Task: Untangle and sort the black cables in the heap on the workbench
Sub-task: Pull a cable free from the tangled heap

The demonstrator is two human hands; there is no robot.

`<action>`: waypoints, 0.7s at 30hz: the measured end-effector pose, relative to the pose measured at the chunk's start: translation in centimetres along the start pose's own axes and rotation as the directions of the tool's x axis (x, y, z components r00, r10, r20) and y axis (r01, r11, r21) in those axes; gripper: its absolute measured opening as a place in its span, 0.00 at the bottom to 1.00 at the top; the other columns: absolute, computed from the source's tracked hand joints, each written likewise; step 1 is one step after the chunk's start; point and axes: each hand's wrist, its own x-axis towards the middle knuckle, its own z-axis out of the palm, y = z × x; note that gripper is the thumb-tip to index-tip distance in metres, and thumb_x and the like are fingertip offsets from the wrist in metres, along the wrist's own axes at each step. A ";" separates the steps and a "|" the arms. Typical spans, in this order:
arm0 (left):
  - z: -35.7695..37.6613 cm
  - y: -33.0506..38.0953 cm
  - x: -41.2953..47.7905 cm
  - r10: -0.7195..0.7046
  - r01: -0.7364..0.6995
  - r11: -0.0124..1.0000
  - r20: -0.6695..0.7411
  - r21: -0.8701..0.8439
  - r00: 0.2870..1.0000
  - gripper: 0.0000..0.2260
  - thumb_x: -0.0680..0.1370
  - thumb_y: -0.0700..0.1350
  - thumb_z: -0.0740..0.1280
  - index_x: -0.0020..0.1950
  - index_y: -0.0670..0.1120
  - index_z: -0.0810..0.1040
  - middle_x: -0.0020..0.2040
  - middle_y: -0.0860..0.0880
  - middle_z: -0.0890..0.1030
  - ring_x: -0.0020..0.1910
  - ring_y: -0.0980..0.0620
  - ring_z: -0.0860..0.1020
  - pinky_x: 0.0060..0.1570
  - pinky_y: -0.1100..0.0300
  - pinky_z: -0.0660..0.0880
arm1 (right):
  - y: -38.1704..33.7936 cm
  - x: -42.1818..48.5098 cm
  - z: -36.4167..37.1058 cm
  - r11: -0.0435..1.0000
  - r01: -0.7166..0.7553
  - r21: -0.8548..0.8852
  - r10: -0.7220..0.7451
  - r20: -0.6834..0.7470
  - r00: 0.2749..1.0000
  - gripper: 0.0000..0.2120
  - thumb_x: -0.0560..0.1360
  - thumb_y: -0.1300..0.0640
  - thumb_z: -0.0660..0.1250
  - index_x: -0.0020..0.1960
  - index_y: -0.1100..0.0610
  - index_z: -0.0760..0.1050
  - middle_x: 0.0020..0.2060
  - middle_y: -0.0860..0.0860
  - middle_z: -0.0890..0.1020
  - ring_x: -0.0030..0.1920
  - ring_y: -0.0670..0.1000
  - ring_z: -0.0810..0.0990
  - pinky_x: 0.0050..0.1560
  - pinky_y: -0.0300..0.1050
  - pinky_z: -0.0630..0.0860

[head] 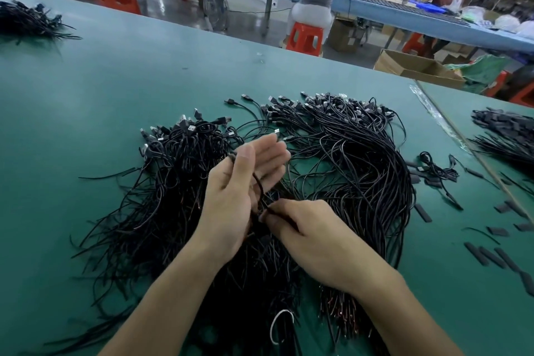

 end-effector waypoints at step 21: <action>-0.7 3.9 -0.8 -0.285 0.493 0.839 0.587 -0.229 0.758 0.21 0.82 0.55 0.61 0.37 0.42 0.79 0.27 0.50 0.77 0.22 0.58 0.75 0.22 0.68 0.72 | -0.2 0.9 -1.1 0.885 0.148 0.441 -0.031 -0.261 0.965 0.14 0.76 0.44 0.64 0.41 0.53 0.80 0.29 0.50 0.78 0.29 0.50 0.72 0.29 0.55 0.70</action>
